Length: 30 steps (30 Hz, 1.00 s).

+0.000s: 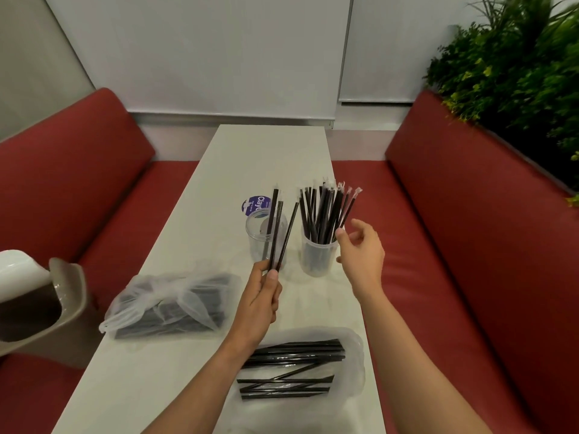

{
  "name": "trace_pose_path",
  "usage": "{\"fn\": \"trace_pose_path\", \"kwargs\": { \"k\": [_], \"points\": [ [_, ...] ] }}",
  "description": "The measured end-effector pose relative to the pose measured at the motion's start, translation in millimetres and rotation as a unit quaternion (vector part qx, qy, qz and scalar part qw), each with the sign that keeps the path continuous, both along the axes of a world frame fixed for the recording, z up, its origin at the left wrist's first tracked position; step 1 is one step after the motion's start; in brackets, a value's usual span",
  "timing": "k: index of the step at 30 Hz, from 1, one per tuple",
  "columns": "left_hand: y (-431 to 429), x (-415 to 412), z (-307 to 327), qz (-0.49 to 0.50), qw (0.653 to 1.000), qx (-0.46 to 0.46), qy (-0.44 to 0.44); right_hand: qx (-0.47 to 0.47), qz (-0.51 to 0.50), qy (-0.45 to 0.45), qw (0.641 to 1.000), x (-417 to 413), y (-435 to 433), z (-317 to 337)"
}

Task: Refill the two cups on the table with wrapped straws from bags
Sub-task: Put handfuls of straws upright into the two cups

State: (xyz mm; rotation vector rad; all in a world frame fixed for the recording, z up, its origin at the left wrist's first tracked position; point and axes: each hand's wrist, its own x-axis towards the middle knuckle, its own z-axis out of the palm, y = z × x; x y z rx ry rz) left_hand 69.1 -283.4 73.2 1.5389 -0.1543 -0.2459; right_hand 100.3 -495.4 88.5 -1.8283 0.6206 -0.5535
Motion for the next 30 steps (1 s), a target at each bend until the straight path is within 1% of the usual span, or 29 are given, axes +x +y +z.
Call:
{"fn": "trace_pose_path", "kwargs": {
  "k": [1,3,5,6,8,10,14,18,20,22,24,25,27,28,30],
  "points": [
    [-0.5,-0.3,-0.6,-0.002,1.0,0.0,0.001,0.03,0.023,-0.004,0.999,-6.0,7.2,6.4],
    [-2.1,-1.1,-1.7,-0.01,1.0,0.002,-0.002,0.096,0.115,-0.006,0.989,-17.7,23.8,23.6],
    [-4.4,-2.5,-2.9,-0.026,0.999,0.018,-0.01,0.163,0.228,-0.002,0.96,-26.1,38.8,39.3],
    [-6.1,-3.0,-3.9,-0.042,0.998,0.033,-0.016,0.17,0.268,0.004,0.948,-27.8,43.2,42.8],
    [-8.4,-4.0,-6.8,-0.078,0.994,0.068,-0.023,0.139,0.293,0.017,0.946,-29.1,47.9,47.4],
    [-8.8,-3.6,-10.1,-0.106,0.989,0.102,-0.027,0.109,0.276,0.028,0.955,-30.4,44.8,47.5],
    [-13.0,-2.7,-12.7,-0.139,0.979,0.148,-0.029,0.106,0.275,0.051,0.954,-32.9,29.7,45.9],
    [-23.4,3.4,-5.4,-0.155,0.978,0.14,-0.026,0.061,0.25,0.043,0.965,-27.0,18.0,50.3],
    [-30.4,12.5,1.9,-0.149,0.979,0.138,-0.038,0.044,0.225,0.02,0.973,-18.3,9.1,57.5],
    [-36.7,25.5,6.9,-0.099,0.983,0.139,-0.071,0.014,0.181,-0.028,0.983,-7.1,-6.1,67.8],
    [-40.1,41.1,8.0,-0.019,0.978,0.162,-0.128,-0.031,0.105,-0.097,0.989,3.3,-26.1,80.8],
    [-40.9,49.0,6.1,0.011,0.969,0.184,-0.162,-0.05,0.057,-0.132,0.988,5.9,-35.6,87.6],
    [-42.9,63.2,0.5,0.027,0.946,0.235,-0.224,-0.084,-0.029,-0.172,0.981,8.1,-50.4,96.4],
    [-45.3,69.1,-2.1,0.021,0.932,0.258,-0.254,-0.1,-0.056,-0.174,0.978,9.4,-55.0,95.6],
    [-52.5,78.5,-5.7,0.006,0.904,0.3,-0.305,-0.112,-0.063,-0.159,0.979,16.7,-57.0,83.2]
  ]
}}
